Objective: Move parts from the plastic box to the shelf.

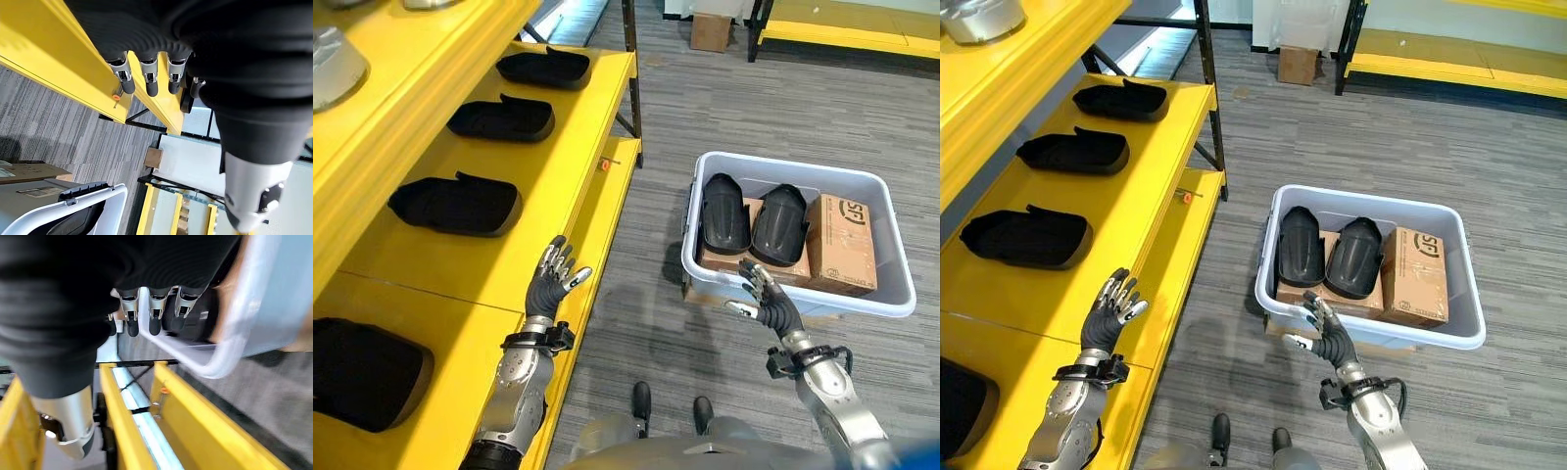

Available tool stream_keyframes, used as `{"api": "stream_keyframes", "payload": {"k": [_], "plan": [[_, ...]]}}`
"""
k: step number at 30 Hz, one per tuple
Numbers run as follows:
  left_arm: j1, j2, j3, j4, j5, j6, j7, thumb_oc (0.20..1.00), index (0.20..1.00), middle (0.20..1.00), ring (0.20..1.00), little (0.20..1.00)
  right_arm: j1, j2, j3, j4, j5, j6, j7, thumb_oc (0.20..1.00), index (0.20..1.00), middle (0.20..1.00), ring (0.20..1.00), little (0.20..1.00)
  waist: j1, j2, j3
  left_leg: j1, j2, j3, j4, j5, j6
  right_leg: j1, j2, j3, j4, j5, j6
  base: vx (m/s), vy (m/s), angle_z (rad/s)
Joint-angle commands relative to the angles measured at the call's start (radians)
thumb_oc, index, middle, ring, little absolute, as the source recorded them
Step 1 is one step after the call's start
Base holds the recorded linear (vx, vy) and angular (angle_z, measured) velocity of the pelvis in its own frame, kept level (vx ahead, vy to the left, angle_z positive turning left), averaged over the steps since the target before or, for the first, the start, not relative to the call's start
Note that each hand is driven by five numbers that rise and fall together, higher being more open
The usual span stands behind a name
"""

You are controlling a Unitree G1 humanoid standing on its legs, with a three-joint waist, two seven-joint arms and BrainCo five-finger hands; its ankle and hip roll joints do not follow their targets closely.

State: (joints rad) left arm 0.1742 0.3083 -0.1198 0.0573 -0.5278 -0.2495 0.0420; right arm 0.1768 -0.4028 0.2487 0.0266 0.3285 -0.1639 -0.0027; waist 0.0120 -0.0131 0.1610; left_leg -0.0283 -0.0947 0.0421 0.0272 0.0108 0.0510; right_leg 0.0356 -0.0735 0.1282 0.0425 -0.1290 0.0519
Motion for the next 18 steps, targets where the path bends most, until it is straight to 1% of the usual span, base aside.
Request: {"api": "stream_keyframes", "payload": {"k": [1,2,3,4,5,6,7,8,9,10,11,12,13,14,15,16,17,18], "plan": [[0.001,0.050,0.002,-0.034,0.010,-0.036,-0.001,1.000,1.000,1.000,1.000,1.000,-0.029,0.003,-0.011,-0.045,-0.004,-0.040,0.009,1.000,1.000,1.000,1.000,1.000,0.000,-0.019,-0.033,-0.126,0.015,0.004,0.025,0.006,0.005,-0.042,0.064,-0.046,0.185,0.088,0.078,0.04,0.070,-0.01],[-0.009,0.058,0.000,-0.034,0.016,-0.037,0.006,1.000,1.000,1.000,1.000,1.000,-0.042,0.004,-0.002,-0.047,-0.009,-0.039,0.009,1.000,1.000,1.000,1.000,1.000,-0.007,-0.020,-0.019,-0.121,0.017,0.016,0.029,-0.003,0.010,-0.096,0.060,-0.057,0.272,0.134,0.122,0.00,0.039,-0.10],[-0.009,0.058,0.000,-0.034,0.016,-0.037,0.006,1.000,1.000,1.000,1.000,1.000,-0.042,0.004,-0.002,-0.047,-0.009,-0.039,0.009,1.000,1.000,1.000,1.000,1.000,-0.007,-0.020,-0.020,-0.121,0.017,0.016,0.029,-0.003,0.010,-0.097,0.060,-0.057,0.272,0.134,0.122,0.03,0.081,-0.15],[-0.020,0.072,-0.003,-0.041,0.024,-0.034,0.010,1.000,1.000,1.000,1.000,1.000,-0.054,0.005,0.010,-0.059,-0.013,-0.039,0.012,1.000,1.000,1.000,1.000,1.000,-0.020,-0.006,0.009,-0.086,0.035,0.033,0.031,-0.019,0.016,-0.164,0.050,-0.096,0.391,0.182,0.156,0.14,0.123,-0.22],[-0.021,0.077,-0.003,-0.042,0.028,-0.031,0.014,1.000,1.000,1.000,1.000,1.000,-0.052,0.017,0.017,-0.063,-0.018,-0.035,0.010,1.000,1.000,1.000,1.000,1.000,-0.025,0.010,0.028,-0.037,0.053,0.053,0.024,-0.037,0.016,-0.214,-0.030,-0.199,0.418,0.186,0.135,0.14,0.123,-0.29],[-0.021,0.077,-0.003,-0.042,0.028,-0.031,0.014,1.000,1.000,1.000,1.000,1.000,-0.052,0.017,0.017,-0.063,-0.018,-0.035,0.010,1.000,1.000,1.000,1.000,1.000,-0.026,0.010,0.029,-0.035,0.053,0.052,0.023,-0.037,0.016,-0.213,-0.031,-0.199,0.419,0.186,0.135,0.22,0.024,-0.36],[-0.011,0.078,0.002,-0.049,0.017,-0.029,0.006,1.000,1.000,1.000,1.000,1.000,-0.052,0.025,0.019,-0.065,-0.012,-0.037,0.006,1.000,1.000,1.000,1.000,1.000,-0.020,0.027,0.024,-0.007,0.085,0.072,0.004,-0.050,-0.004,-0.223,-0.139,-0.278,0.296,0.167,0.100,0.13,-0.041,-0.33],[-0.010,0.078,0.002,-0.049,0.016,-0.029,0.005,1.000,1.000,1.000,1.000,1.000,-0.051,0.025,0.020,-0.065,-0.012,-0.037,0.005,1.000,1.000,1.000,1.000,1.000,-0.024,0.029,0.027,-0.001,0.086,0.068,0.003,-0.051,-0.004,-0.214,-0.138,-0.283,0.292,0.166,0.099,0.21,-0.100,-0.39],[-0.008,0.077,0.001,-0.053,0.007,-0.031,0.001,1.000,1.000,1.000,1.000,1.000,-0.049,0.030,0.014,-0.061,-0.013,-0.038,0.001,1.000,1.000,1.000,1.000,1.000,-0.023,0.027,0.030,0.014,0.097,0.069,-0.005,-0.062,-0.018,-0.215,-0.200,-0.311,0.188,0.209,0.103,0.16,-0.119,-0.28],[-0.008,0.074,0.002,-0.051,0.004,-0.031,0.001,1.000,1.000,1.000,1.000,1.000,-0.050,0.032,0.011,-0.058,-0.021,-0.036,-0.003,1.000,1.000,1.000,1.000,1.000,-0.026,0.020,0.030,0.026,0.095,0.071,-0.008,-0.071,-0.027,-0.230,-0.242,-0.322,0.117,0.260,0.118,0.22,-0.154,-0.46],[0.001,0.076,0.006,-0.049,0.003,-0.028,-0.002,1.000,1.000,1.000,1.000,1.000,-0.047,0.032,0.011,-0.060,-0.028,-0.032,-0.004,1.000,1.000,1.000,1.000,1.000,-0.033,0.012,0.036,0.044,0.092,0.069,-0.010,-0.079,-0.031,-0.214,-0.259,-0.318,0.065,0.313,0.134,0.28,-0.211,-0.38],[0.008,0.077,0.012,-0.044,0.016,-0.029,0.001,1.000,1.000,1.000,1.000,1.000,-0.043,0.033,0.011,-0.068,-0.038,-0.029,-0.006,1.000,1.000,1.000,1.000,1.000,-0.037,-0.007,0.039,0.071,0.100,0.076,-0.010,-0.100,-0.050,-0.239,-0.309,-0.335,-0.039,0.391,0.171,0.21,-0.153,-0.42],[0.009,0.077,0.012,-0.044,0.016,-0.028,0.001,1.000,1.000,1.000,1.000,1.000,-0.042,0.033,0.011,-0.069,-0.038,-0.029,-0.006,1.000,1.000,1.000,1.000,1.000,-0.039,-0.006,0.041,0.074,0.101,0.074,-0.009,-0.101,-0.051,-0.232,-0.308,-0.339,-0.045,0.394,0.171,0.26,-0.239,-0.28],[0.020,0.074,0.018,-0.040,0.029,-0.025,-0.003,1.000,1.000,1.000,1.000,1.000,-0.031,0.032,0.006,-0.088,-0.043,-0.026,0.001,1.000,1.000,1.000,1.000,1.000,-0.038,-0.033,0.037,0.093,0.096,0.079,-0.003,-0.119,-0.058,-0.219,-0.318,-0.352,-0.057,0.446,0.191,0.18,-0.180,-0.16],[0.025,0.068,0.022,-0.033,0.034,-0.024,-0.008,1.000,1.000,1.000,1.000,1.000,-0.016,0.029,-0.003,-0.100,-0.041,-0.028,0.008,1.000,1.000,1.000,1.000,1.000,-0.033,-0.050,0.028,0.100,0.090,0.081,-0.004,-0.129,-0.063,-0.199,-0.321,-0.374,-0.067,0.446,0.194,0.26,-0.252,-0.07],[0.024,0.065,0.017,-0.027,0.044,-0.025,-0.010,1.000,1.000,1.000,1.000,1.000,-0.007,0.031,-0.007,-0.098,-0.041,-0.026,0.009,1.000,1.000,1.000,1.000,1.000,-0.036,-0.066,0.018,0.109,0.086,0.076,-0.005,-0.137,-0.066,-0.188,-0.318,-0.368,-0.071,0.470,0.204,0.22,-0.187,0.08],[0.024,0.062,0.017,-0.019,0.044,-0.025,-0.010,1.000,1.000,1.000,1.000,1.000,0.001,0.030,-0.011,-0.102,-0.041,-0.026,0.012,1.000,1.000,1.000,1.000,1.000,-0.038,-0.073,0.007,0.117,0.092,0.071,-0.008,-0.138,-0.073,-0.177,-0.309,-0.366,-0.070,0.464,0.203,0.15,-0.132,0.63],[0.024,0.062,0.017,-0.019,0.044,-0.025,-0.010,1.000,1.000,1.000,1.000,1.000,0.002,0.029,-0.011,-0.102,-0.041,-0.026,0.012,1.000,1.000,1.000,1.000,1.000,-0.039,-0.072,0.007,0.118,0.092,0.070,-0.009,-0.138,-0.074,-0.176,-0.309,-0.368,-0.070,0.464,0.203,0.20,-0.183,0.62]]}}
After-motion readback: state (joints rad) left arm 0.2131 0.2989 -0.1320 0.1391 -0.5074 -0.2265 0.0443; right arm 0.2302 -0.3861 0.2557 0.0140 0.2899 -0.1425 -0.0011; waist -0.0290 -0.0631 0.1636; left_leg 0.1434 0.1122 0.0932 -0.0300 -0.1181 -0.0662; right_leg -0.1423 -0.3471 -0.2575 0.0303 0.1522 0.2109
